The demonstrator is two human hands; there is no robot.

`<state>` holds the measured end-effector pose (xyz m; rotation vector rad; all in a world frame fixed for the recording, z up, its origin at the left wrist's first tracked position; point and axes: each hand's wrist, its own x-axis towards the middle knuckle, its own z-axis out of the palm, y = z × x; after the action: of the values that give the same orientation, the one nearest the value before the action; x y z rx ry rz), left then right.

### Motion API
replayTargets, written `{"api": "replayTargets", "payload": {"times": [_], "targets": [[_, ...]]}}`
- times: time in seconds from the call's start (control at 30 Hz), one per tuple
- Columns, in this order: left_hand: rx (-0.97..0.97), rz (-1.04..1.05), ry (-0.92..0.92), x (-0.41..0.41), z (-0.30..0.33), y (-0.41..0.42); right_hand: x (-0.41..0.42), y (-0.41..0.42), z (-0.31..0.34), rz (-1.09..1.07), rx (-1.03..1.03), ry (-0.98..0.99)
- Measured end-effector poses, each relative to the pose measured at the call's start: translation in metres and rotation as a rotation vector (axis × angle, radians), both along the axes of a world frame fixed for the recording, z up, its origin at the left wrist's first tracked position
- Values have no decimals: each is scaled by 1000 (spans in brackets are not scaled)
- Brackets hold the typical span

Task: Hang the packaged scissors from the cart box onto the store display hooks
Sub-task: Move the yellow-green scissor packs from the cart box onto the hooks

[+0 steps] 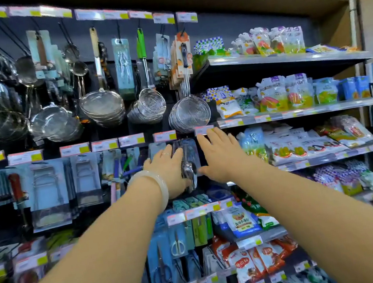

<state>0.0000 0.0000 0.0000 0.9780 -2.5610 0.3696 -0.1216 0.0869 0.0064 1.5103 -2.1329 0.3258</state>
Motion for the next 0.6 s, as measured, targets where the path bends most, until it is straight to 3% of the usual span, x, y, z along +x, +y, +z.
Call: {"api": "replayTargets", "payload": {"times": [0.33, 0.6], "targets": [[250, -261, -295, -183, -141, 69, -149, 93, -156, -269, 310, -264], [321, -442, -508, -320, -220, 109, -272, 154, -242, -473, 364, -428]]}}
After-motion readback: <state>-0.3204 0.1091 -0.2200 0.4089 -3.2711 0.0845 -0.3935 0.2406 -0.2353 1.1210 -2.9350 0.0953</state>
